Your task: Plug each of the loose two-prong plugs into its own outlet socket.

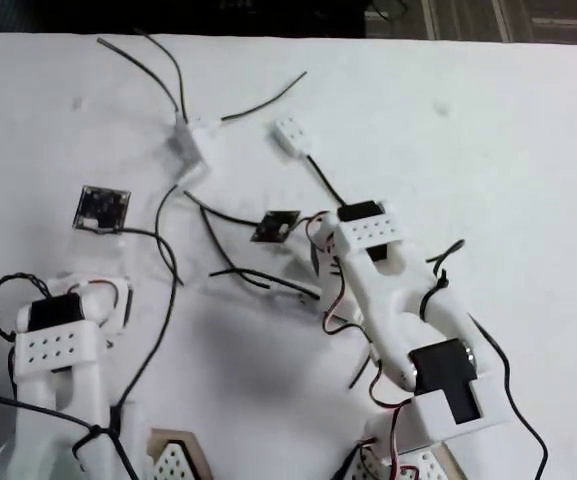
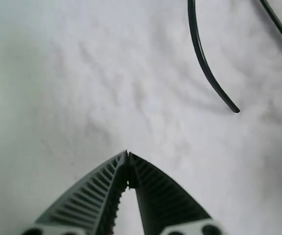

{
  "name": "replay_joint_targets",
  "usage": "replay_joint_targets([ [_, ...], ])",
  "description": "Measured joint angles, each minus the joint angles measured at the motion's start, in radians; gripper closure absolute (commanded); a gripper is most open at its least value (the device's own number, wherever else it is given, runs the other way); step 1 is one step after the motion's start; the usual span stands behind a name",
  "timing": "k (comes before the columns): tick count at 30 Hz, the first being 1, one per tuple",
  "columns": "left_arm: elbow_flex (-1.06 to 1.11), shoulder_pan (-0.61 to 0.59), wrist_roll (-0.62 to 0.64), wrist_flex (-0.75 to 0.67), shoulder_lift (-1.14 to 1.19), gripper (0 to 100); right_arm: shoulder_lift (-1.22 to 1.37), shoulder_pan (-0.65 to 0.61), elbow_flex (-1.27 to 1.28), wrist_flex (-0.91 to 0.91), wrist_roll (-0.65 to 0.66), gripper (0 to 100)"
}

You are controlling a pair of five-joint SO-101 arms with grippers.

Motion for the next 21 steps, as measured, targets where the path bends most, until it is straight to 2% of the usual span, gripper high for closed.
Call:
replay_joint_targets([
  [12,0.006,0.000,-0.032,0.000,0.000,98,0.051,0.015,0.000,0.000,0.000,89.8],
  [21,0.006,0.000,-0.032,0.000,0.000,98,0.110,0.032,-0.009,-0.046,-0.002,98.2],
])
